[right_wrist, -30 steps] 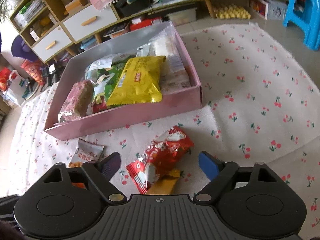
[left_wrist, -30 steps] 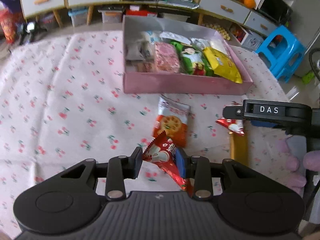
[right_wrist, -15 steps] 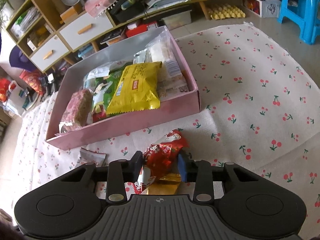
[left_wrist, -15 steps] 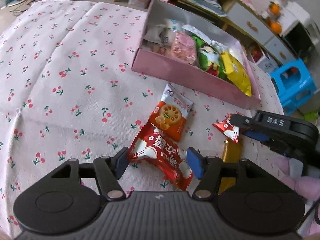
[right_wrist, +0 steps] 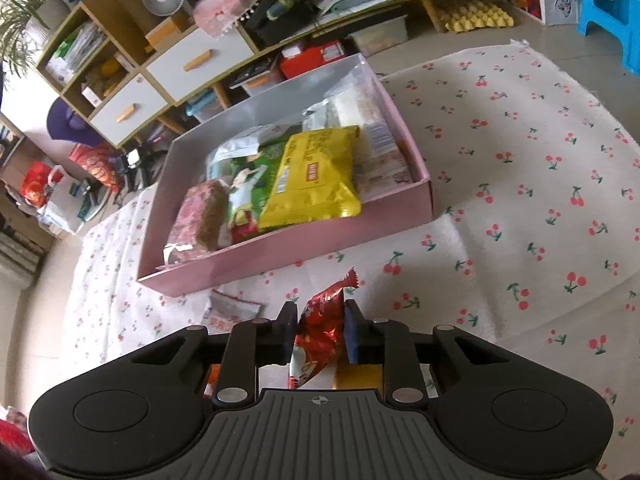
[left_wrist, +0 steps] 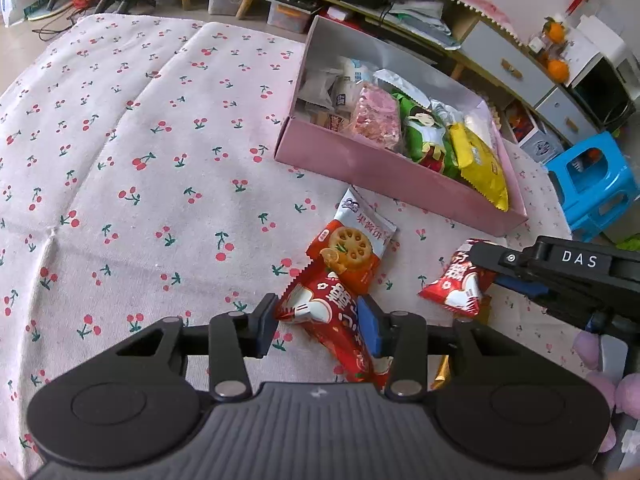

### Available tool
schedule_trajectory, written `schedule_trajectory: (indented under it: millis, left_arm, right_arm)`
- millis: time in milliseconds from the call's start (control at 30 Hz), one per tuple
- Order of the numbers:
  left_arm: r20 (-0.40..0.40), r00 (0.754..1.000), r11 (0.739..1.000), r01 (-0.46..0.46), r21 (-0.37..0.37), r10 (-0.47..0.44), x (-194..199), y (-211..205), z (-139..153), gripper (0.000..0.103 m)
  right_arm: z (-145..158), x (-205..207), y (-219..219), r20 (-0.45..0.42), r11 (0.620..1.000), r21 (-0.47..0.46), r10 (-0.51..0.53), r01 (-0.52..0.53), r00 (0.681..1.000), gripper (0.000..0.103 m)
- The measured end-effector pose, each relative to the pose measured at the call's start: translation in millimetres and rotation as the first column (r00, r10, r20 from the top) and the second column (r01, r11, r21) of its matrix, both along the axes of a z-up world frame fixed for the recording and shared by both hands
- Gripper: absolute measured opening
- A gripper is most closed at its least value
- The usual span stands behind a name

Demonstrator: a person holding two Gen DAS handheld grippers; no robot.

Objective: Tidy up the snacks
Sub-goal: 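Grasp the red candy wrapper with the left tool while the right tool grasps another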

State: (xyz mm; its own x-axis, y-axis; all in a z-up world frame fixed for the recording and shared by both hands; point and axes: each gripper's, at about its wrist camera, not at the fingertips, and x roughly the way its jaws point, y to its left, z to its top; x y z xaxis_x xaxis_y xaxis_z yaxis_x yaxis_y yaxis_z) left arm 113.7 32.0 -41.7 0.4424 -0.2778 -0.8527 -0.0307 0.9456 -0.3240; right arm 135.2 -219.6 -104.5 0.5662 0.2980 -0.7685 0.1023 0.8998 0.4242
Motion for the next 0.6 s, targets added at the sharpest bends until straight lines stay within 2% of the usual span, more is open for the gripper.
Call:
schedule_trajectory:
  millis: [267,600]
  left_arm:
    - [0.009,1.0,1.0,0.015,-0.023,-0.015,-2.2,3.5,8.0,0.039]
    - [0.043,0.999,0.999,0.015,-0.041,-0.013,-3.4,9.4,19.7,0.039]
  right_arm:
    - [7.0,-3.0,5.8,0.004,0.998,0.045,0.039,-0.039,0.999,0.023]
    - [21.9,-9.9,1.6,0.029,0.994,0.1,0.03,-0.032,0.999,0.023]
